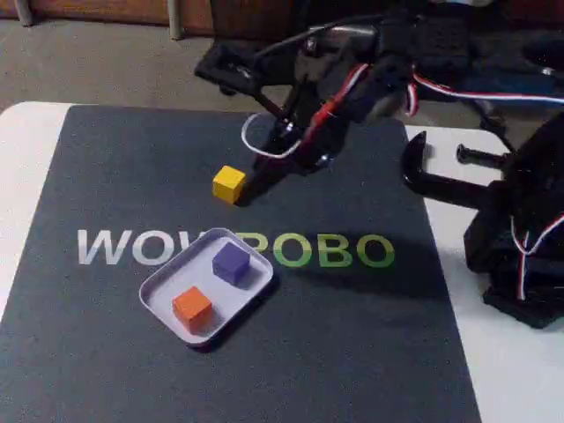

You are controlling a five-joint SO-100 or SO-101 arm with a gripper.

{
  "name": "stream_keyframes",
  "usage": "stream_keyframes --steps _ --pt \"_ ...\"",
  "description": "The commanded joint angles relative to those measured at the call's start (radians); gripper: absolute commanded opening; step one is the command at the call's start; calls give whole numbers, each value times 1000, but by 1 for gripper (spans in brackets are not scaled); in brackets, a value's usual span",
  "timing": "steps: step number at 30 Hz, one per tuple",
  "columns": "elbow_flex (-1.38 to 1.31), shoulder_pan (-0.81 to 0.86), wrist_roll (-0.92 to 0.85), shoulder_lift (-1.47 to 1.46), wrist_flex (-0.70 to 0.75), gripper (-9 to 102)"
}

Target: Move blocks one by one until all three blocks are in the tray.

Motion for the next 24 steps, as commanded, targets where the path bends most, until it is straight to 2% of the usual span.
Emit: stream_keyframes --steps 1,7,24 --pt "-118 25 25 -74 2 16" --pt "-250 75 23 -227 3 16" --pt "-253 160 -86 -333 -37 16"
